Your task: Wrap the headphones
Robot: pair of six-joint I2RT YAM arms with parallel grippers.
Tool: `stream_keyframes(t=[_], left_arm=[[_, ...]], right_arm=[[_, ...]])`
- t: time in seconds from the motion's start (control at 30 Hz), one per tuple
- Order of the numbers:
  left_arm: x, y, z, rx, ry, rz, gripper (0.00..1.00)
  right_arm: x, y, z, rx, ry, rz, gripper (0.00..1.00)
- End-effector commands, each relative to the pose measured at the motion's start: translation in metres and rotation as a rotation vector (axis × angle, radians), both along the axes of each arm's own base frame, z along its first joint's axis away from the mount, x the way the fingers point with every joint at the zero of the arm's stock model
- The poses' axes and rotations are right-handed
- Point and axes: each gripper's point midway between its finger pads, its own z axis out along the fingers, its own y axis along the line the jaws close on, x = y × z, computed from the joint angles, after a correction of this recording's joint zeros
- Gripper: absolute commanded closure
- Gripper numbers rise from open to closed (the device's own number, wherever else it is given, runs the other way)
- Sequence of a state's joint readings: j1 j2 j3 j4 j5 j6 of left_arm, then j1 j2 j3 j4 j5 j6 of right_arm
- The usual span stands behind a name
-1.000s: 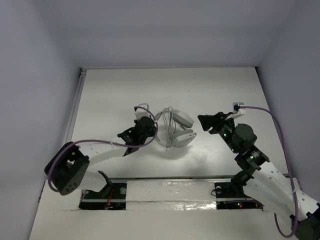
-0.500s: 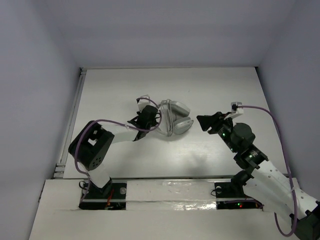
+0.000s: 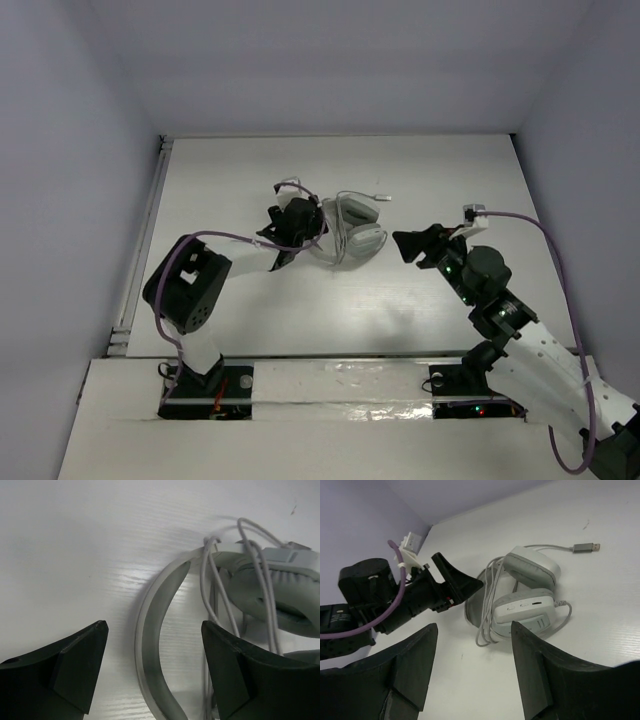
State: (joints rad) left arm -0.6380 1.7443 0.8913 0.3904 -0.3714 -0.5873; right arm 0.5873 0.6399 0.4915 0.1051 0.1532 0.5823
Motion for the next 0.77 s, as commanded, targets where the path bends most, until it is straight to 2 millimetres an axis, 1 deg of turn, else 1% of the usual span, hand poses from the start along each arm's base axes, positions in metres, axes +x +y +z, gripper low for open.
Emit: stream_keyframes(t=[0.0, 0.03, 0.07, 0.1, 0.13, 0.17, 0.2, 0.23, 0.27, 0.3, 0.33, 0.37, 0.4, 0.43, 0.47, 0.53, 0.57, 0.63, 0.67, 0.73], left_arm=[[0.008, 0.006, 0.068, -0.069, -0.146, 0.034, 0.26], [0.004, 0.012, 0.072, -0.063, -0.154, 0.041, 0.22], [0.001, 0.018, 0.099, -0.088, -0.205, 0.059, 0.15], [-0.002, 0.023, 0.11, -0.096, -0.228, 0.068, 0.13], [-0.008, 0.029, 0.118, -0.094, -0.244, 0.071, 0.01], [-0.014, 0.038, 0.148, -0.126, -0.303, 0.092, 0.01], [-0.019, 0.043, 0.16, -0.136, -0.327, 0.1, 0.01], [-0.025, 0.05, 0.168, -0.139, -0.34, 0.11, 0.01], [-0.035, 0.06, 0.197, -0.178, -0.397, 0.126, 0.01], [-0.041, 0.065, 0.205, -0.189, -0.415, 0.124, 0.01], [-0.049, 0.071, 0.209, -0.189, -0.421, 0.126, 0.01], [-0.059, 0.078, 0.227, -0.224, -0.459, 0.126, 0.01], [-0.065, 0.081, 0.231, -0.237, -0.465, 0.124, 0.01], [-0.072, 0.086, 0.229, -0.231, -0.453, 0.126, 0.01], [-0.081, 0.091, 0.242, -0.262, -0.48, 0.122, 0.01], [-0.09, 0.097, 0.245, -0.276, -0.484, 0.119, 0.01], [-0.098, 0.101, 0.251, -0.288, -0.494, 0.112, 0.01], [-0.105, 0.106, 0.25, -0.288, -0.495, 0.109, 0.01], [-0.11, 0.108, 0.255, -0.297, -0.507, 0.099, 0.01], [-0.114, 0.111, 0.254, -0.301, -0.504, 0.107, 0.01]], right_arm=[[0.0, -0.009, 0.034, 0.035, -0.056, -0.034, 0.33], [-0.001, -0.011, 0.045, 0.047, -0.07, -0.044, 0.32], [-0.002, -0.013, 0.052, 0.051, -0.077, -0.051, 0.31], [-0.004, -0.018, 0.057, 0.052, -0.08, -0.066, 0.23], [-0.005, -0.02, 0.063, 0.057, -0.087, -0.074, 0.2], [-0.008, -0.023, 0.078, 0.072, -0.113, -0.08, 0.19], [-0.01, -0.027, 0.08, 0.06, -0.109, -0.091, 0.19], [-0.012, -0.03, 0.088, 0.065, -0.118, -0.098, 0.04], [-0.014, -0.033, 0.096, 0.069, -0.134, -0.102, 0.0], [-0.017, -0.037, 0.108, 0.071, -0.152, -0.115, 0.0], [-0.02, -0.041, 0.116, 0.075, -0.167, -0.121, 0.0], [-0.021, -0.045, 0.121, 0.074, -0.175, -0.136, 0.0], [-0.024, -0.051, 0.129, 0.076, -0.186, -0.158, 0.0], [-0.026, -0.054, 0.134, 0.081, -0.195, -0.166, 0.0], [-0.028, -0.057, 0.138, 0.087, -0.206, -0.172, 0.0], [-0.031, -0.062, 0.142, 0.091, -0.212, -0.188, 0.0], [-0.033, -0.065, 0.144, 0.095, -0.216, -0.193, 0.0], [-0.034, -0.067, 0.143, 0.096, -0.211, -0.202, 0.0], [-0.034, -0.068, 0.142, 0.096, -0.206, -0.204, 0.0], [-0.034, -0.069, 0.139, 0.096, -0.198, -0.215, 0.0]])
